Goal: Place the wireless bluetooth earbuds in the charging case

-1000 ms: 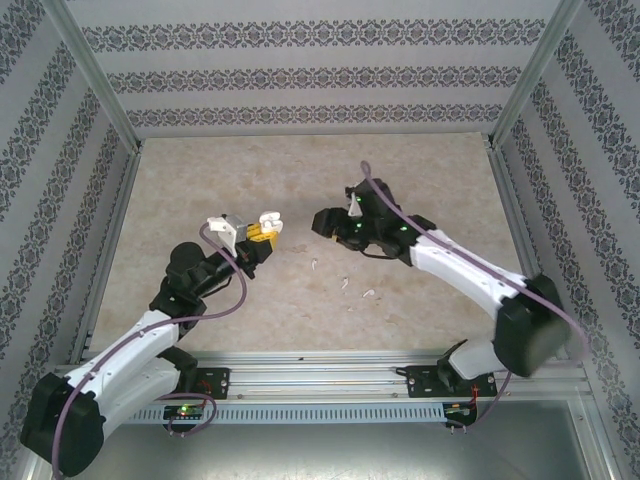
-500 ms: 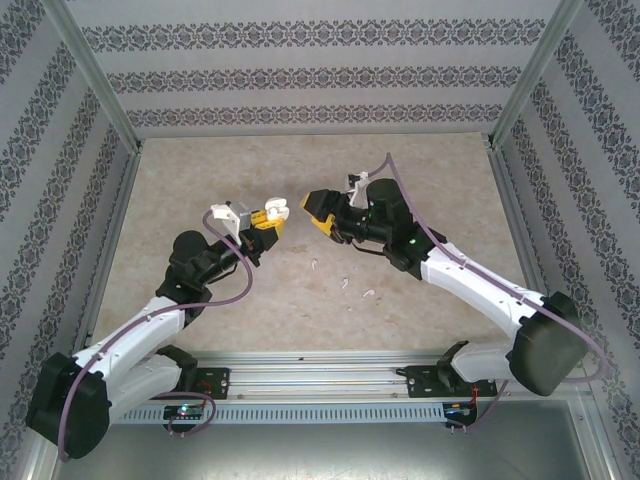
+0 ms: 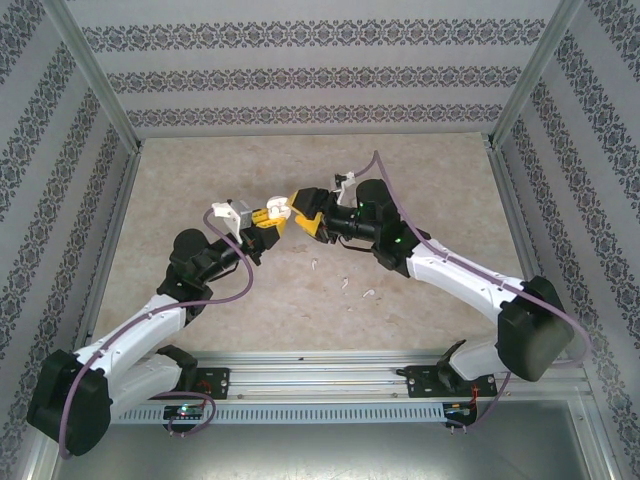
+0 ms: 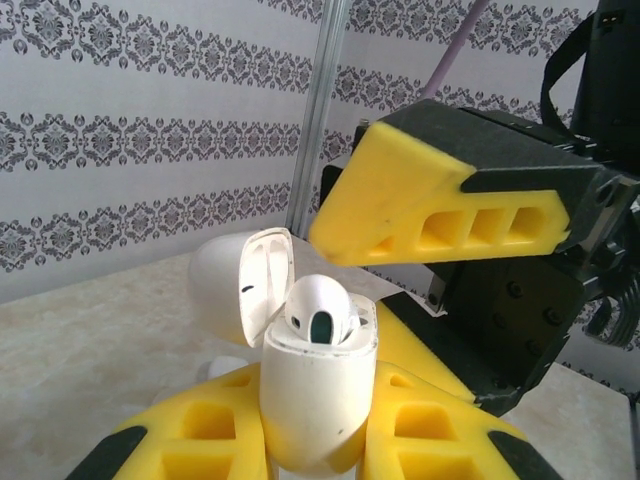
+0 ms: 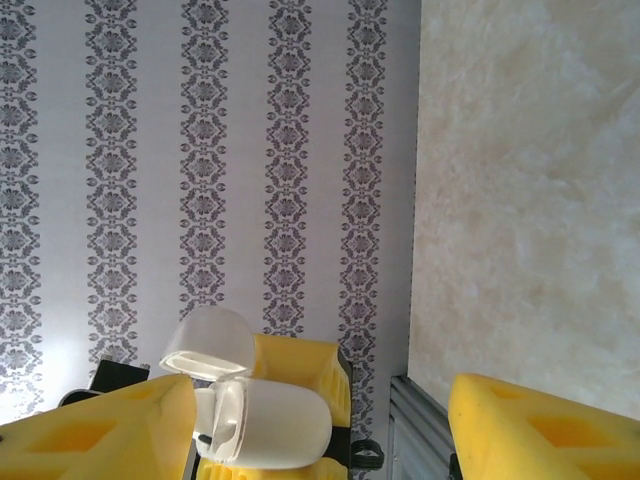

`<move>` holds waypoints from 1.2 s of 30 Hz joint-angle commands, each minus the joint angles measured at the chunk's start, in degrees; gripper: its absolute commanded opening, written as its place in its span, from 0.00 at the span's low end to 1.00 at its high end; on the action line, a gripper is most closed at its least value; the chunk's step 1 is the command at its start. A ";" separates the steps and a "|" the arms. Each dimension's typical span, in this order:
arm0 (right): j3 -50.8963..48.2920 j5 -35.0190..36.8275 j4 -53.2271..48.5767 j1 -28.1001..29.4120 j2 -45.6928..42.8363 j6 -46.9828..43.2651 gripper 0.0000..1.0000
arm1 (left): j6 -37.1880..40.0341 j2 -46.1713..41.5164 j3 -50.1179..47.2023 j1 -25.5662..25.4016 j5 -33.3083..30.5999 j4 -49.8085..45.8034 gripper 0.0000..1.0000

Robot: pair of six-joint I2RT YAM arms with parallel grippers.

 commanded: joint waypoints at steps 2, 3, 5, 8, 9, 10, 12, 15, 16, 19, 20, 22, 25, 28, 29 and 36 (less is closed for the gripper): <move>0.75 -2.03 4.92 0.84 1.59 1.87 0.66 | -1.23 0.70 2.08 -0.01 1.61 4.13 0.00; 0.83 -2.17 5.31 0.91 1.87 2.05 0.66 | -1.41 0.87 2.10 0.00 1.74 4.30 0.00; 0.86 -2.47 6.08 1.07 2.47 2.61 0.64 | -1.68 1.15 2.13 -0.07 1.85 4.50 0.00; 1.14 -2.80 7.09 1.40 2.99 3.02 0.59 | -1.92 1.38 2.18 -0.09 1.73 4.68 0.00; 1.29 -2.87 7.10 1.44 3.13 3.02 0.56 | -1.92 1.50 2.12 -0.11 1.71 4.63 0.00; 1.25 -2.90 7.09 1.57 3.16 3.05 0.53 | -1.88 1.49 2.22 -0.14 1.74 4.68 0.00; 1.17 -2.82 7.24 1.57 3.22 3.11 0.45 | -1.91 1.50 2.25 -0.10 1.83 4.52 0.00; 0.95 -2.62 7.42 1.57 3.15 3.01 0.35 | -1.92 1.29 2.28 -0.13 1.98 3.42 0.00; 1.00 -2.69 7.51 1.51 3.10 2.86 0.32 | -1.83 1.17 2.29 -0.08 2.06 2.75 0.00; 1.04 -2.75 7.53 1.57 3.07 2.17 0.26 | -1.58 0.55 2.68 -0.09 2.76 0.78 0.00; 1.17 -2.71 7.16 1.51 2.98 1.63 0.25 | -1.50 0.26 2.76 -0.09 3.05 -0.01 0.05; 1.40 -2.62 5.62 1.47 2.71 0.26 0.23 | -1.23 -0.38 3.32 -0.09 4.04 -2.06 0.12; 1.42 -2.16 3.88 1.35 2.10 -1.48 0.21 | -0.69 -1.11 4.30 -0.08 5.70 -5.11 0.20; 1.67 -1.63 1.80 1.39 1.36 -3.43 0.20 | -0.03 -2.04 4.82 -0.01 6.74 -7.28 0.30; 1.79 -1.42 0.85 1.37 1.05 -4.22 0.20 | 0.33 -2.53 4.94 -0.05 6.80 -8.35 0.34; 3.48 1.22 -7.94 1.23 -1.98 -11.35 0.20 | 1.45 -4.32 8.32 0.43 9.15 -19.22 0.54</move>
